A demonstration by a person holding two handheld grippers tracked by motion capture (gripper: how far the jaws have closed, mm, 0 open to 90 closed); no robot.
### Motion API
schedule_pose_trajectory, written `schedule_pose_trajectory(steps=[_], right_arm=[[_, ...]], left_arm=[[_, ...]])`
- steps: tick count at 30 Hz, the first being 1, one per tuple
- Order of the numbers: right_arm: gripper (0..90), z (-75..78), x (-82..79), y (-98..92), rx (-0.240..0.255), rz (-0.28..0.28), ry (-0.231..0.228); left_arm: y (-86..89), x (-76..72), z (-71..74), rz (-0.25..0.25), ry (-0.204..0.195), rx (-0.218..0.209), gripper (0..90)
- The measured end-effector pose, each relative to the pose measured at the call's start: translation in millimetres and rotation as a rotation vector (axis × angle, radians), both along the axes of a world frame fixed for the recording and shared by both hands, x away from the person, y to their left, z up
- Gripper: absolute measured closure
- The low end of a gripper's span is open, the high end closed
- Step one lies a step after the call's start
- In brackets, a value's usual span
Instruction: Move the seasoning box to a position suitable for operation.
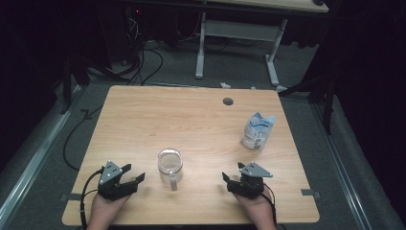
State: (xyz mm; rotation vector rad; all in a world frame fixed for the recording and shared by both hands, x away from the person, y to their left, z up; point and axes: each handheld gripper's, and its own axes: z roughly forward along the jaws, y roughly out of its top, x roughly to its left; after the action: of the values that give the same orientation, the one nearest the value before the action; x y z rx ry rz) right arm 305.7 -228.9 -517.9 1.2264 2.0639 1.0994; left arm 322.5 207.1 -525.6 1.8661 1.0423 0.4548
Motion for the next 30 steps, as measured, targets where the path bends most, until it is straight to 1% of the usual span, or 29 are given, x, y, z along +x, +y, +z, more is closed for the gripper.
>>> schedule_pose_trajectory(steps=[1, 2, 3, 4, 5, 7, 9, 10, 11, 12, 13, 14, 15, 16, 18, 20, 21, 22, 24, 25, 26, 27, 28, 30], right_arm=[[34.2, 2.4, -0.3, -3.0, 0.001, -0.001, -0.007], [35.1, 4.3, 0.4, -5.8, 0.017, -0.003, -0.020], [36.2, 5.8, 1.6, -8.1, 0.030, -0.013, -0.024], [36.3, 7.0, 2.7, -9.4, 0.026, -0.024, -0.025], [37.9, 7.1, 3.3, -10.6, 0.018, -0.032, -0.044], [40.1, 7.1, 2.5, -12.6, 0.023, -0.038, -0.050], [41.2, 7.0, 0.9, -15.8, 0.028, -0.037, -0.053], [42.0, 7.2, 0.6, -17.4, 0.032, -0.038, -0.049], [43.4, 7.5, 0.4, -20.5, 0.050, -0.042, -0.047], [43.8, 7.6, 0.3, -22.2, 0.057, -0.041, -0.044], [44.1, 6.6, 0.9, -24.3, 0.056, -0.034, -0.054], [44.1, 6.0, 1.3, -26.5, 0.053, -0.030, -0.058], [44.1, 5.7, 2.1, -29.1, 0.060, -0.032, -0.054], [44.2, 6.0, 3.0, -31.0, 0.073, -0.030, -0.038], [45.4, 6.5, 3.5, -32.2, 0.074, -0.024, -0.041], [45.3, 9.9, 4.5, -29.2, 0.042, -0.009, -0.052], [45.7, 12.2, 5.8, -26.7, 0.015, -0.002, -0.065], [45.6, 14.1, 6.6, -25.4, 0.004, -0.002, -0.071], [46.0, 15.0, 6.7, -24.3, 0.014, -0.015, -0.075], [46.6, 14.5, 6.8, -23.7, 0.018, -0.017, -0.067], [47.4, 13.5, 6.0, -23.0, 0.024, -0.022, -0.067], [47.5, 12.3, 5.2, -22.1, 0.030, -0.022, -0.061], [47.5, 11.0, 5.1, -20.9, 0.032, -0.019, -0.055], [47.5, 9.4, 6.9, -18.8, 0.026, -0.019, -0.046]], left_arm=[[-1.3, 1.5, -0.9, -0.002, 0.001, 0.000, 32.8], [-2.8, 2.6, -2.6, 0.001, -0.001, 0.007, 32.9], [-4.4, 4.7, -3.9, 0.005, 0.011, 0.018, 33.2], [-5.6, 8.0, -3.7, 0.017, 0.028, 0.032, 33.0], [-5.4, 9.3, -3.3, 0.029, 0.030, 0.030, 32.5], [-4.2, 10.5, 0.1, 0.048, 0.047, 0.011, 32.8], [-5.2, 9.7, 2.8, 0.060, 0.042, 0.044, 33.3], [-6.0, 10.1, 3.7, 0.069, 0.049, 0.062, 33.8], [-6.1, 10.4, 4.1, 0.075, 0.055, 0.070, 34.2], [-6.3, 10.4, 4.4, 0.088, 0.055, 0.075, 34.4], [-6.6, 9.6, 4.4, 0.102, 0.049, 0.071, 35.5], [-7.2, 8.4, 4.4, 0.116, 0.038, 0.065, 36.0], [-8.2, 7.3, 4.5, 0.134, 0.027, 0.063, 36.0], [-9.3, 7.2, 5.0, 0.144, 0.022, 0.061, 35.8], [-11.8, 5.7, 8.5, 0.153, 0.006, 0.053, 36.0], [-12.9, 2.3, 11.2, 0.142, -0.019, 0.054, 37.3], [-12.5, 0.5, 12.0, 0.135, -0.025, 0.062, 37.5], [-11.3, -0.8, 12.2, 0.133, -0.023, 0.060, 37.3], [-8.0, -3.2, 11.9, 0.122, -0.002, 0.027, 34.1], [-7.8, -5.1, 11.5, 0.111, 0.001, 0.026, 34.8], [-8.8, -7.1, 10.4, 0.105, -0.006, 0.037, 34.9], [-9.7, -8.8, 9.7, 0.094, -0.003, 0.040, 35.3], [-11.1, -10.7, 9.0, 0.081, 0.001, 0.031, 37.7], [-16.7, -16.9, 7.5, 0.045, 0.008, -0.010, 43.9]])
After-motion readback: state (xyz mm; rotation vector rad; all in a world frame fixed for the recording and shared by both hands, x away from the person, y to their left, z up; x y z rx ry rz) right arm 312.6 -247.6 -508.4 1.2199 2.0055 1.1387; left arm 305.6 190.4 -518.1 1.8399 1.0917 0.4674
